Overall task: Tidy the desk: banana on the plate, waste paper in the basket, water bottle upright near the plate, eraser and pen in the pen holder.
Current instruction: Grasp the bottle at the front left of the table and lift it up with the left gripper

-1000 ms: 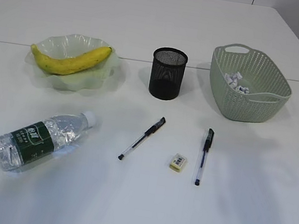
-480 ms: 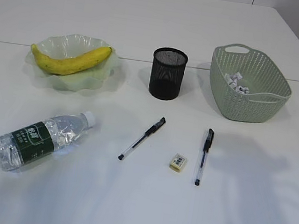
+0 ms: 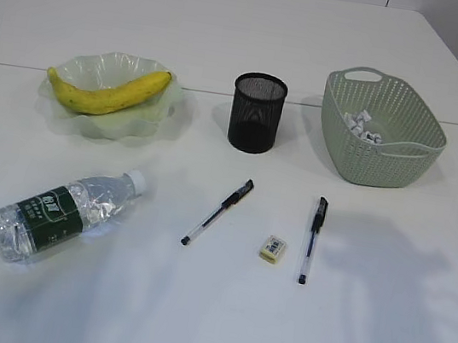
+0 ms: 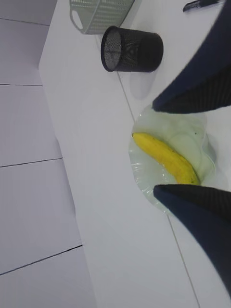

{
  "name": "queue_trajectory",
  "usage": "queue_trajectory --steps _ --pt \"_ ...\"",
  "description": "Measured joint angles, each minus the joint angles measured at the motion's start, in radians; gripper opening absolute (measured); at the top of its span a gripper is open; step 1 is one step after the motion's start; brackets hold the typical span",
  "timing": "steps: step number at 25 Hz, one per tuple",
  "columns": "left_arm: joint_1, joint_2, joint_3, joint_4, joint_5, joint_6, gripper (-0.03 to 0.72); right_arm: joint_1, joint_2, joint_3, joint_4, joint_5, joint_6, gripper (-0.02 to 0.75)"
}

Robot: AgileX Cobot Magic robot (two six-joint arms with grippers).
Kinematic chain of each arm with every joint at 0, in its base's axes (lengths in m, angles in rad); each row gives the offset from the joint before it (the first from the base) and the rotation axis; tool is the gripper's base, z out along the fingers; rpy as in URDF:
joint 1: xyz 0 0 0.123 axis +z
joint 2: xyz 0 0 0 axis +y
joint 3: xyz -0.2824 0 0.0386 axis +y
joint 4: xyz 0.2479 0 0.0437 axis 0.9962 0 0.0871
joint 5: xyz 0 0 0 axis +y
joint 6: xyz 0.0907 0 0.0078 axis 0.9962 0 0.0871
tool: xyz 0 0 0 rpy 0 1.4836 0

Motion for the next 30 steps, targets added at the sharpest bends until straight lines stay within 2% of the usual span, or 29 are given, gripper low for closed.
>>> queue_trajectory --steps 9,30 --pt "0.0 0.0 0.076 0.006 -0.095 0.0 0.341 0.0 0.0 0.0 0.0 0.008 0.0 0.302" --pt "0.0 -0.001 0.119 0.011 0.069 -0.012 0.34 0.0 0.0 0.0 0.002 0.01 0.0 0.302"
